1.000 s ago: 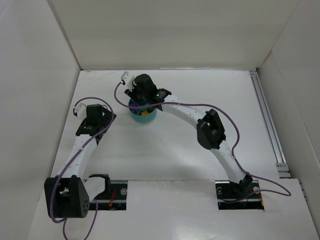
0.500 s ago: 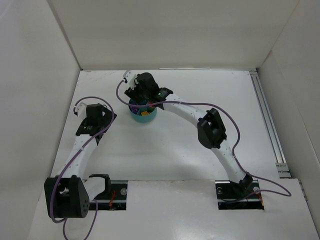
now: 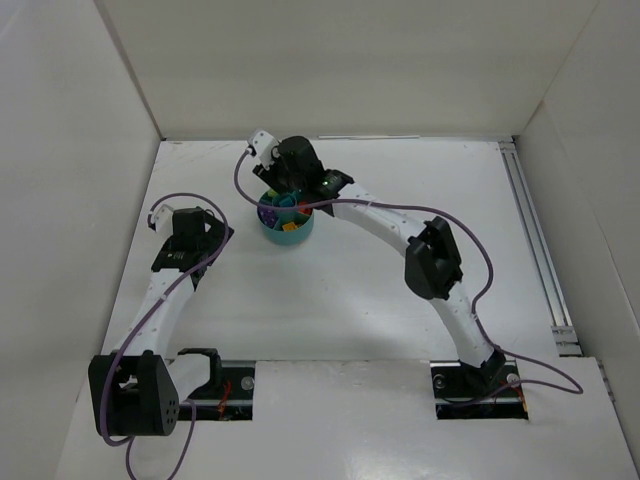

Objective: Sort the legos into containers by color

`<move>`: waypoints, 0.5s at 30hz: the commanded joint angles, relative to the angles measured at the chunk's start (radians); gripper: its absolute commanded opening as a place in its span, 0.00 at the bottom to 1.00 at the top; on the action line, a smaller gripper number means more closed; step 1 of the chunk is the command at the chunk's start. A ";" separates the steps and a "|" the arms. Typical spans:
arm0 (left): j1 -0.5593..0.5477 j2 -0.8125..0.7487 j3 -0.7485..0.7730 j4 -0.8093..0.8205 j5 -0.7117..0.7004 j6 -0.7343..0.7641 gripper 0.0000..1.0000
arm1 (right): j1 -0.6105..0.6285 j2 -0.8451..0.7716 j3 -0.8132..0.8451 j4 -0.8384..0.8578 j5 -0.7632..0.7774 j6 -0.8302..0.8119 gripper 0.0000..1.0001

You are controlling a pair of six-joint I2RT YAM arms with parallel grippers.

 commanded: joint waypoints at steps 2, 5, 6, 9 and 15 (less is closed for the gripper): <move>0.006 -0.011 -0.012 0.017 -0.001 0.023 0.99 | 0.000 -0.068 0.002 0.030 -0.010 -0.041 0.54; 0.006 -0.011 -0.012 0.017 -0.001 0.034 0.99 | 0.000 -0.161 -0.095 0.072 -0.010 -0.067 0.55; 0.006 -0.011 -0.012 0.017 -0.001 0.034 0.99 | 0.000 -0.195 -0.132 0.090 0.006 -0.081 0.55; 0.006 -0.021 -0.012 0.017 -0.001 0.045 0.99 | -0.009 -0.326 -0.286 0.164 0.039 -0.090 0.55; 0.006 -0.030 -0.012 0.036 0.036 0.068 0.99 | -0.039 -0.580 -0.644 0.257 0.099 -0.081 0.61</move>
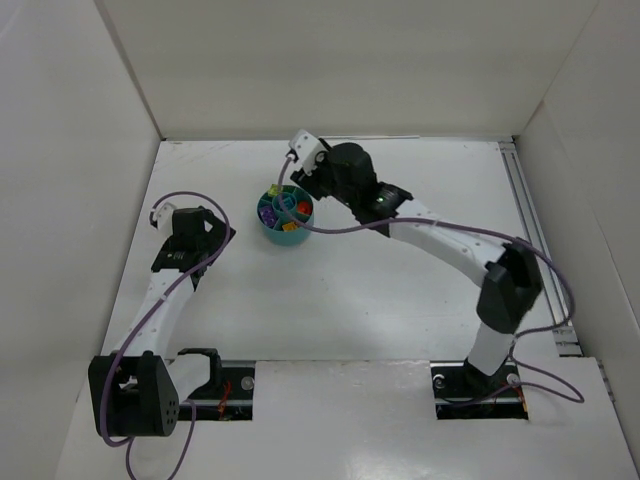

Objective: Sort the legos into containers by color

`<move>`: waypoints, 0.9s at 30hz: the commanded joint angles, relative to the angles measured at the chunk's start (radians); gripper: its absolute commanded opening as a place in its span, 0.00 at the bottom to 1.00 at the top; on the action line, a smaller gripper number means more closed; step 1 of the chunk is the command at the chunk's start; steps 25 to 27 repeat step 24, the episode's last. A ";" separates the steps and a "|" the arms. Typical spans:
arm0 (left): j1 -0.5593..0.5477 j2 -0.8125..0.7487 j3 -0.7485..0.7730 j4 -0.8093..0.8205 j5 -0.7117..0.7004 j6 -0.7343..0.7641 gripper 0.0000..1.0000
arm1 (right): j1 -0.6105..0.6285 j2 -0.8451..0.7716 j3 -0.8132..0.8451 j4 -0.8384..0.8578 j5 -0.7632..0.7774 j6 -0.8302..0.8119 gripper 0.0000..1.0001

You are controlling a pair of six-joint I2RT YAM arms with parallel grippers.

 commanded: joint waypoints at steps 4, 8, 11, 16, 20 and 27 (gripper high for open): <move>0.006 -0.037 -0.012 0.056 0.073 0.051 0.99 | -0.081 -0.391 -0.392 0.152 0.095 0.066 0.71; -0.014 -0.063 -0.012 0.094 0.122 0.071 0.99 | -0.142 -0.630 -0.650 0.163 0.085 0.135 1.00; -0.046 -0.108 -0.012 0.094 0.123 0.071 0.99 | -0.165 -0.808 -0.817 0.163 0.085 0.167 1.00; -0.046 -0.175 -0.022 0.103 0.123 0.062 0.99 | -0.191 -1.042 -1.025 0.154 0.121 0.246 1.00; -0.055 -0.198 -0.041 0.113 0.113 0.062 0.99 | -0.210 -1.177 -1.120 0.134 0.121 0.255 1.00; -0.055 -0.189 -0.041 0.122 0.113 0.062 0.99 | -0.220 -1.217 -1.142 0.086 0.121 0.255 1.00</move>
